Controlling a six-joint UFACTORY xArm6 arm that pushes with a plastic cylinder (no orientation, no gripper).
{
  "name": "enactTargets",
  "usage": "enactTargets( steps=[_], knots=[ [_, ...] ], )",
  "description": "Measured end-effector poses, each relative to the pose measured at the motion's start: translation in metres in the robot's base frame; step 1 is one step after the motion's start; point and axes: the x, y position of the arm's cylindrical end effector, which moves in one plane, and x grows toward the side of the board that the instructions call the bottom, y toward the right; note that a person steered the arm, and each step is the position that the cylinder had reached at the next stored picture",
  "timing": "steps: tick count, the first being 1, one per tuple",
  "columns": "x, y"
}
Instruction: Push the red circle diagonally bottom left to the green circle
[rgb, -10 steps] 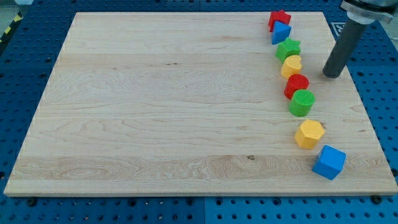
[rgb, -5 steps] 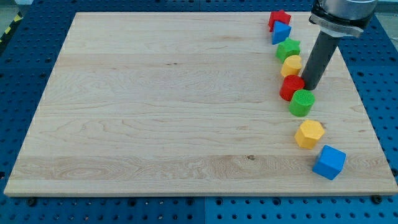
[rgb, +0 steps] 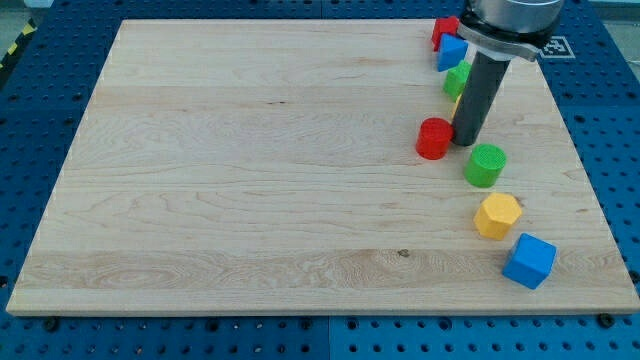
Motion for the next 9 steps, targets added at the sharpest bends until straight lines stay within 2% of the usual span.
enactTargets(
  steps=[3, 6, 7, 9],
  knots=[
    [0.009, -0.125],
    [0.068, -0.252],
    [0.091, -0.269],
    [0.131, -0.249]
  ],
)
